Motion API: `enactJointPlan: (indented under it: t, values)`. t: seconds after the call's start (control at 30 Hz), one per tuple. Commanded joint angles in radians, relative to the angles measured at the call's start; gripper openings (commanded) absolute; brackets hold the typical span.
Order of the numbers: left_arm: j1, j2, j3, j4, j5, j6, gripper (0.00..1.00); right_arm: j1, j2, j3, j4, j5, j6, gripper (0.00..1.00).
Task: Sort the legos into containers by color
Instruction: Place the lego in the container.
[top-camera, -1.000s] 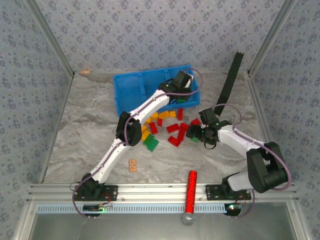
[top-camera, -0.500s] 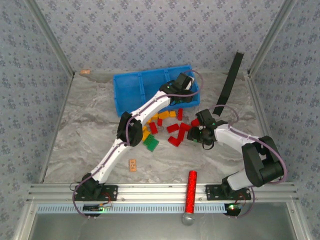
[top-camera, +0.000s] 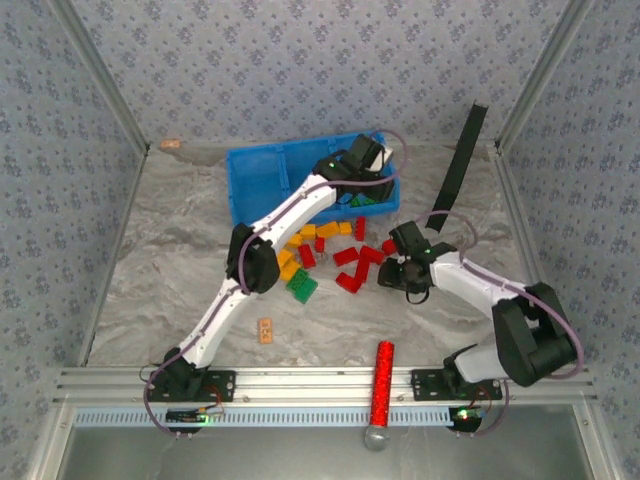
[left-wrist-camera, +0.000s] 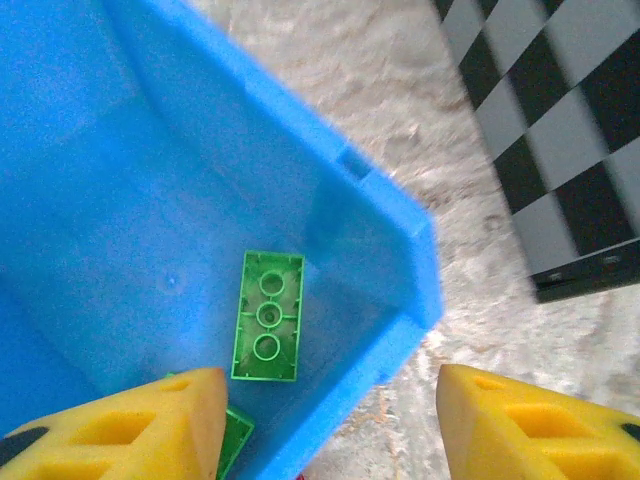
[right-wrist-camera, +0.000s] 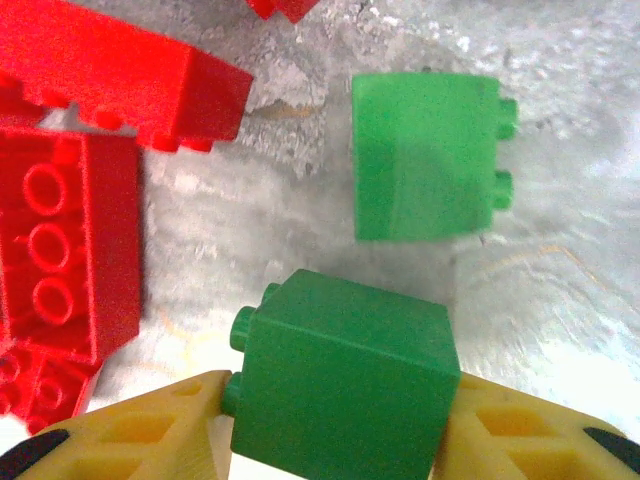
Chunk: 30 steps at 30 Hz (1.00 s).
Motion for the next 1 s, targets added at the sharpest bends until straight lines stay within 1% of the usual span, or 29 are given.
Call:
enactJointPlan:
  t: [0.0,0.1,0.23,0.3,0.37,0.47,0.6,0.67,0.77,0.97]
  values:
    - [-0.007,-0.174,-0.072,-0.018,0.026,0.047,0.6,0.009,-0.081,0.053,-0.145,0.056,-0.003,0.48]
    - [-0.005,-0.278,-0.201,-0.003,0.008,0.06,0.62,0.005,-0.118,0.103,-0.198,0.086,-0.02,0.48]
    - [-0.004,-0.457,-0.471,0.056,-0.03,0.058,0.64,-0.011,-0.098,0.212,-0.219,0.122,-0.078,0.48]
    - [-0.003,-0.556,-0.623,0.121,-0.054,0.047,0.66,-0.027,-0.054,0.291,-0.212,0.137,-0.124,0.48]
    - [-0.003,-0.655,-0.788,0.166,-0.081,0.026,0.7,-0.043,-0.007,0.367,-0.193,0.142,-0.167,0.48]
    - [-0.003,-0.809,-1.031,0.253,-0.069,0.004,0.73,-0.07,0.084,0.5,-0.147,0.135,-0.226,0.48]
    - [-0.018,-0.934,-1.242,0.246,-0.073,-0.042,0.74,-0.093,0.225,0.651,-0.096,0.107,-0.281,0.48]
    - [-0.05,-0.987,-1.335,0.249,-0.102,-0.065,0.74,-0.097,0.294,0.717,-0.091,0.097,-0.299,0.48]
    - [-0.126,-1.054,-1.454,0.255,-0.171,-0.113,0.75,-0.103,0.409,0.807,-0.04,0.083,-0.311,0.48]
    - [-0.25,-1.124,-1.59,0.281,-0.204,-0.243,0.75,-0.112,0.627,0.973,-0.016,0.065,-0.32,0.48]
